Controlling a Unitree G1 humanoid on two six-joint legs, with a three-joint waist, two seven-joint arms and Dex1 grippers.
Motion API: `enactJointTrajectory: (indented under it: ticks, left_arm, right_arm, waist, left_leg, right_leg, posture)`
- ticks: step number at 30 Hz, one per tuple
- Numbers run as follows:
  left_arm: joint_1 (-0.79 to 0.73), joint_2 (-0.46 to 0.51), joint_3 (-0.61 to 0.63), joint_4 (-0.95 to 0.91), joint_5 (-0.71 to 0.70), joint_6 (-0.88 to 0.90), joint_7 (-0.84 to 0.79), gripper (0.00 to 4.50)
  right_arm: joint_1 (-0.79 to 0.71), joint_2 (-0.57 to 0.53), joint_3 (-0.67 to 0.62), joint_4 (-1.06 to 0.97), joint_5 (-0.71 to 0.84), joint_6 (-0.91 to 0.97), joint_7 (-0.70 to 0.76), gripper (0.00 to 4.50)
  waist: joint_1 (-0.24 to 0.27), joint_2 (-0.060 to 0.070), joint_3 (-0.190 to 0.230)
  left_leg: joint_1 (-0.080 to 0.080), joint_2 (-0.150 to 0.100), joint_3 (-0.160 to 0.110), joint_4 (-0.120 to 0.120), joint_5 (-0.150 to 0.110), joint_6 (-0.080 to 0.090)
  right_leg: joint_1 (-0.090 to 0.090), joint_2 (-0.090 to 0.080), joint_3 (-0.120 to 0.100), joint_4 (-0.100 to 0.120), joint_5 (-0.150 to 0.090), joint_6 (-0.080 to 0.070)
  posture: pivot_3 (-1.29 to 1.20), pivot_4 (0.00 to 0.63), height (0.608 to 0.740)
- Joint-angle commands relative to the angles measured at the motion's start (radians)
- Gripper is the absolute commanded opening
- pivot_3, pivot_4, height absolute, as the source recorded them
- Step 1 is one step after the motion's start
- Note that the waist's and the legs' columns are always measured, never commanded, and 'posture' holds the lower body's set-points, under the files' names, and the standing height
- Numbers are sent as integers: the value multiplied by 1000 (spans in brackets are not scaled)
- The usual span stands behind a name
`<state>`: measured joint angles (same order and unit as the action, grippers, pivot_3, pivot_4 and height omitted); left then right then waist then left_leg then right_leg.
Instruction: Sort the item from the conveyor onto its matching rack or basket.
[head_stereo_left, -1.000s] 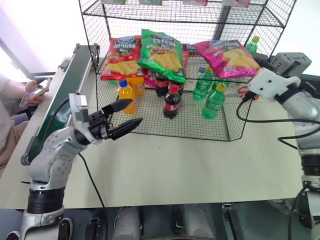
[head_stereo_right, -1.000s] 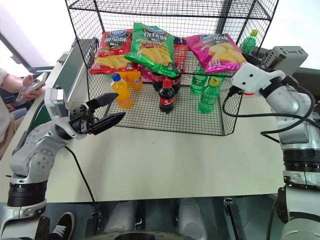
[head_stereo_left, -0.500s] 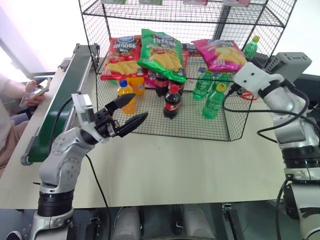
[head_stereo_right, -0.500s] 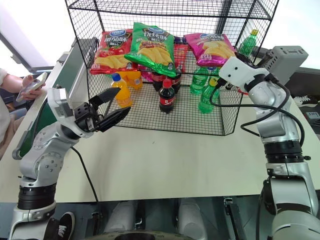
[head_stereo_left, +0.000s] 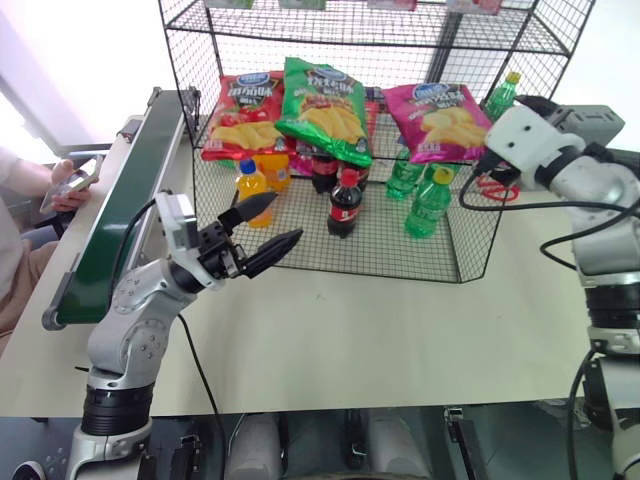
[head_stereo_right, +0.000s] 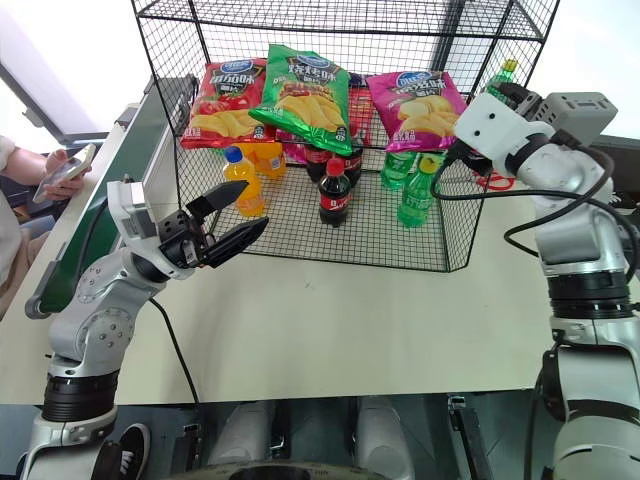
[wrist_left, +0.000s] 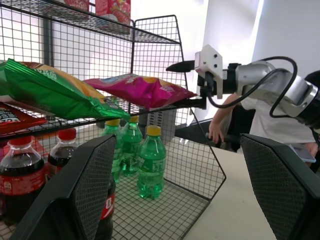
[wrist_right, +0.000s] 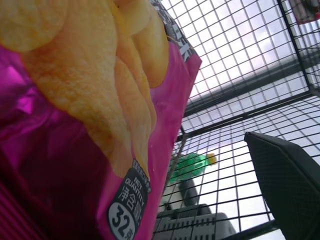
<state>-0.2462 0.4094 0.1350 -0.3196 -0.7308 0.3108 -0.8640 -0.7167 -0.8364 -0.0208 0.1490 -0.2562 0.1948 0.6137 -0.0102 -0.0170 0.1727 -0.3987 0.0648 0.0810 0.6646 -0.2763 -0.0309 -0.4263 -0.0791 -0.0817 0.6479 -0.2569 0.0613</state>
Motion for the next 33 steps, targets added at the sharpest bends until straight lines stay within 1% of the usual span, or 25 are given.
enactJointTrajectory:
  ticks: [1, 3, 6, 8, 9, 10, 12, 14, 16, 18, 20, 23, 26, 29, 31, 32, 33]
  left_arm:
    - [-8, -9, -4, -33, 2, -28, 1, 4164]
    - [-9, -12, -8, -30, 4, -31, 0, 4164]
    - [-6, -13, -8, -30, 2, -30, -1, 4164]
    - [-3, -14, -10, -31, 4, -31, -1, 4164]
    - [-1, -15, -11, -33, 6, -32, -1, 4164]
    - [1, -16, -14, -35, 9, -33, -1, 4164]
    - [5, -18, -17, -41, 11, -34, 2, 4164]
    - [8, -17, -19, -46, 12, -34, 2, 4164]
    - [12, -16, -17, -49, 13, -34, 3, 4164]
    - [14, -16, -16, -51, 13, -34, 3, 4164]
    - [18, -15, -16, -54, 12, -33, 4, 4164]
    - [24, -13, -18, -50, 17, -40, -4, 4164]
    - [26, -12, -18, -40, 19, -47, -12, 4164]
    - [28, -11, -16, -33, 23, -54, -18, 4164]
    - [37, -12, -17, -31, 25, -61, -24, 4164]
    - [40, -13, -17, -30, 24, -64, -25, 4164]
    - [44, -11, -18, -28, 30, -70, -29, 4164]
  right_arm:
    - [-49, -44, -45, -37, 72, 73, 86, 4459]
    - [-56, -45, -56, -55, 125, 127, 136, 4459]
    - [-102, 6, -120, -76, 249, 279, 152, 4459]
    - [-114, -7, -118, -57, 249, 285, 146, 4459]
    - [-120, 6, -139, -56, 284, 334, 141, 4459]
    - [-99, -4, -124, -72, 290, 308, 168, 4459]
    - [-75, 11, -128, -117, 334, 331, 184, 4459]
    - [-47, -3, -102, -147, 322, 269, 196, 4459]
    - [-22, -5, -100, -183, 348, 267, 221, 4459]
    - [-12, -11, -99, -197, 354, 227, 236, 4459]
    - [-6, -11, -106, -218, 388, 248, 258, 4459]
    - [1, -10, -104, -220, 393, 162, 269, 4459]
    - [27, -1, -97, -237, 410, 130, 284, 4459]
    - [45, -12, -74, -219, 394, 71, 304, 3721]
    - [56, -30, -40, -160, 311, -11, 268, 2794]
    - [61, -35, -32, -136, 287, -37, 256, 2193]
    - [62, -37, -27, -114, 269, -62, 243, 1749]
  waist:
    - [0, 0, 0]
    - [0, 0, 0]
    - [0, 0, 0]
    - [0, 0, 0]
    - [0, 0, 0]
    - [0, 0, 0]
    - [1, 0, 0]
    - [2, 0, 0]
    - [1, 0, 0]
    - [1, 0, 0]
    - [-1, 0, 0]
    - [0, 0, 0]
    - [0, 0, 0]
    - [0, 0, 0]
    - [0, 0, 0]
    - [0, 0, 0]
    - [1, 0, 0]
  left_leg:
    - [0, 0, 0, 0, 0, 0]
    - [0, 0, 0, 0, 0, 0]
    - [0, 0, 0, 0, 0, 0]
    - [0, 0, 0, 0, 0, 0]
    - [0, 0, 0, 0, 0, 0]
    - [0, 0, 0, 0, 0, 0]
    - [0, 0, 0, 0, 0, 0]
    - [0, 0, 0, 0, 0, 0]
    - [0, 0, 0, 0, 0, 0]
    - [0, 0, 0, 0, 0, 0]
    - [0, 0, 0, 0, 0, 0]
    - [0, 0, -1, 0, 0, 0]
    - [0, 0, 0, 0, 0, 0]
    - [0, 0, 0, 0, 0, 0]
    - [0, 0, 0, 0, 0, 0]
    - [0, 0, 0, 0, 0, 0]
    - [0, 0, 0, 0, 0, 0]
  right_leg:
    - [0, 0, 0, 0, 0, 0]
    - [0, 0, 0, 0, 0, 0]
    - [0, 0, 0, 0, 0, 0]
    - [0, 0, 0, 0, 0, 0]
    - [0, 0, 0, 0, 0, 0]
    - [0, 0, 0, 0, 0, 0]
    - [0, 0, 0, 0, 0, 0]
    - [0, 0, 0, 0, 0, 0]
    - [0, 0, 0, 0, 0, 0]
    - [0, 0, 0, 0, 0, 0]
    - [0, 0, 0, 0, 0, 0]
    - [0, 0, 0, 0, 0, 0]
    - [0, 0, 0, 0, 0, 0]
    - [0, 0, 0, 0, 0, 0]
    - [0, 0, 0, 0, 0, 0]
    - [0, 0, 0, 0, 0, 0]
    - [0, 0, 0, 0, 0, 0]
  posture:
    - [0, 150, 740]
    - [0, 150, 740]
    - [0, 150, 740]
    - [0, 150, 740]
    - [0, 150, 740]
    - [0, 150, 740]
    - [0, 150, 740]
    - [0, 150, 740]
    - [0, 150, 740]
    - [0, 150, 740]
    - [0, 150, 740]
    - [0, 150, 740]
    - [0, 150, 740]
    - [0, 150, 740]
    - [0, 150, 740]
    - [0, 150, 740]
    - [0, 150, 740]
